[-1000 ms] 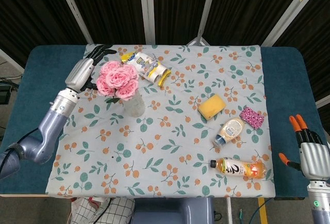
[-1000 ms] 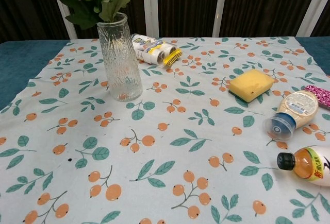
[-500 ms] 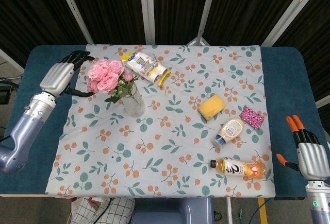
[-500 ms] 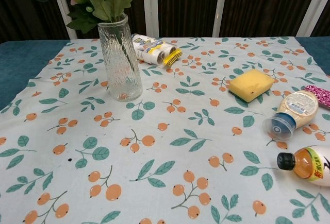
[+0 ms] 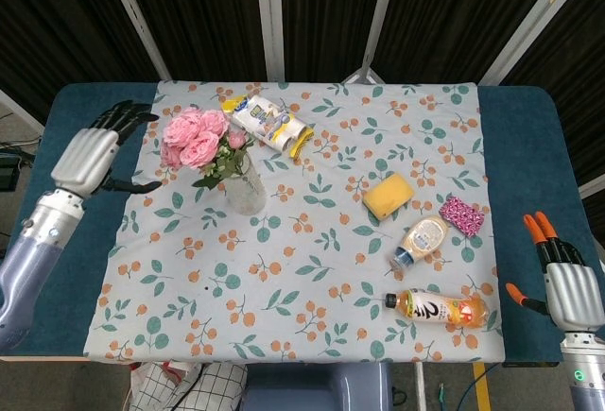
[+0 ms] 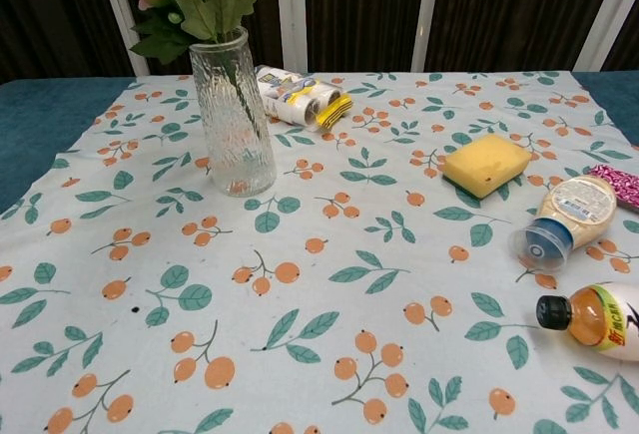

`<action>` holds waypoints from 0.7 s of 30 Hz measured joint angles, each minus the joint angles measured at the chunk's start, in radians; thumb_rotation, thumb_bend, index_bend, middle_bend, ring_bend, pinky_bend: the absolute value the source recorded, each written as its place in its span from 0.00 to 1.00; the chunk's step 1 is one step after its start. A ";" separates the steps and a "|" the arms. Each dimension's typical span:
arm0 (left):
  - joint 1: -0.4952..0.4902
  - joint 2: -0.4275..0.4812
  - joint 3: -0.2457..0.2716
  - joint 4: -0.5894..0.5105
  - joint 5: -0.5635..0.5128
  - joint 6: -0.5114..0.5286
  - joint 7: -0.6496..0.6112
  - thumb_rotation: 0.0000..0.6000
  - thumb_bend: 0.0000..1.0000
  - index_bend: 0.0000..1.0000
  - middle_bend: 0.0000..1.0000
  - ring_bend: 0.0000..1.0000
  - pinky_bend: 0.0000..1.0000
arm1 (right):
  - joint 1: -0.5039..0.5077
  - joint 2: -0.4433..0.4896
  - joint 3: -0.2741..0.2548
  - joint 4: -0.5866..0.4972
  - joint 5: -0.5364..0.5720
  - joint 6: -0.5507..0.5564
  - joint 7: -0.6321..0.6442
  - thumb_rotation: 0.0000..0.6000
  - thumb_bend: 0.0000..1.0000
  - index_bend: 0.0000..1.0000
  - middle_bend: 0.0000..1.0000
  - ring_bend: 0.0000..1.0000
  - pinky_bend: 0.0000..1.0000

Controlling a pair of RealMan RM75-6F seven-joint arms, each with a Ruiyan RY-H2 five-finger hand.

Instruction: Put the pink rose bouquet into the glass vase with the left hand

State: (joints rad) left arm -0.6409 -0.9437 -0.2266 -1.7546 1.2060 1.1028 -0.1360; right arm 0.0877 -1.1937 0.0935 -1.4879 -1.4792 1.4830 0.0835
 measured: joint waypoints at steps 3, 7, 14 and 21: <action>0.101 0.022 0.042 -0.052 0.041 0.139 0.064 1.00 0.18 0.19 0.10 0.00 0.10 | -0.001 0.003 -0.001 -0.003 -0.005 0.004 0.009 1.00 0.22 0.06 0.01 0.20 0.21; 0.266 0.005 0.126 -0.077 0.102 0.343 0.181 1.00 0.18 0.20 0.10 0.00 0.10 | -0.001 0.008 -0.007 -0.002 -0.015 0.003 0.007 1.00 0.22 0.06 0.01 0.20 0.21; 0.431 -0.138 0.258 0.033 0.174 0.445 0.291 1.00 0.18 0.20 0.10 0.00 0.10 | -0.002 0.017 -0.015 -0.004 -0.045 0.018 0.005 1.00 0.22 0.06 0.01 0.20 0.21; 0.474 -0.232 0.270 0.170 0.242 0.465 0.154 1.00 0.18 0.20 0.10 0.00 0.10 | -0.012 0.036 -0.023 -0.017 -0.078 0.058 0.007 1.00 0.22 0.06 0.01 0.20 0.21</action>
State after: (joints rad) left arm -0.1671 -1.1759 0.0431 -1.5845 1.4480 1.5679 0.0177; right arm 0.0762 -1.1575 0.0708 -1.5048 -1.5574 1.5405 0.0909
